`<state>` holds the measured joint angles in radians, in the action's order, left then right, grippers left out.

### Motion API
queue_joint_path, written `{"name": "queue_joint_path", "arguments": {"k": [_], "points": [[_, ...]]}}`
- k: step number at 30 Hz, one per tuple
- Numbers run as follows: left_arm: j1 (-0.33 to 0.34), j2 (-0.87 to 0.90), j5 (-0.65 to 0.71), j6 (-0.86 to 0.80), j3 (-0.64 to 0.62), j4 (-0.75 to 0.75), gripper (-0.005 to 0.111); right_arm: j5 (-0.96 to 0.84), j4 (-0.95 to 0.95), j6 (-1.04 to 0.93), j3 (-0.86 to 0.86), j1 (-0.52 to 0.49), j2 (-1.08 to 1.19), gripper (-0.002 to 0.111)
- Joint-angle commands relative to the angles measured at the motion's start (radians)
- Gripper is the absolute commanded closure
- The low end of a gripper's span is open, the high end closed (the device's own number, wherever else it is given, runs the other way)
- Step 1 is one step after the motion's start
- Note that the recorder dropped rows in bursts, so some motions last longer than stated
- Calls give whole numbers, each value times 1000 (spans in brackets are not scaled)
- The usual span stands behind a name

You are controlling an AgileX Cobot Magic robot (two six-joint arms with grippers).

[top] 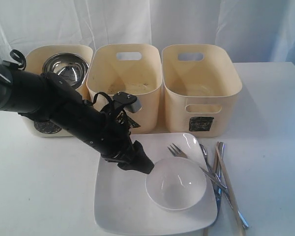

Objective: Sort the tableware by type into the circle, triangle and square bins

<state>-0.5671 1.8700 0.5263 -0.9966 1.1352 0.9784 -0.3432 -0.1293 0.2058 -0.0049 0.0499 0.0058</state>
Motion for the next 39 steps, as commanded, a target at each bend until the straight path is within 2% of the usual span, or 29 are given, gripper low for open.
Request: {"name": "queue_joint_path", "arguments": {"k": [1,20,30,39], "points": [[-5,7,19,5,-8,36,50,8,0,-7,5,-1,-6,108],[-5,7,11,-27,-8,25,50,8,0,-7,5,-1,-6,108],[-5,5,74,-27,-8,61,50,8,0,-7,5,-1,-6,108],[-5,4,114,-79,-6,195,50,8,0,-7,5,-1,-6,108]]}}
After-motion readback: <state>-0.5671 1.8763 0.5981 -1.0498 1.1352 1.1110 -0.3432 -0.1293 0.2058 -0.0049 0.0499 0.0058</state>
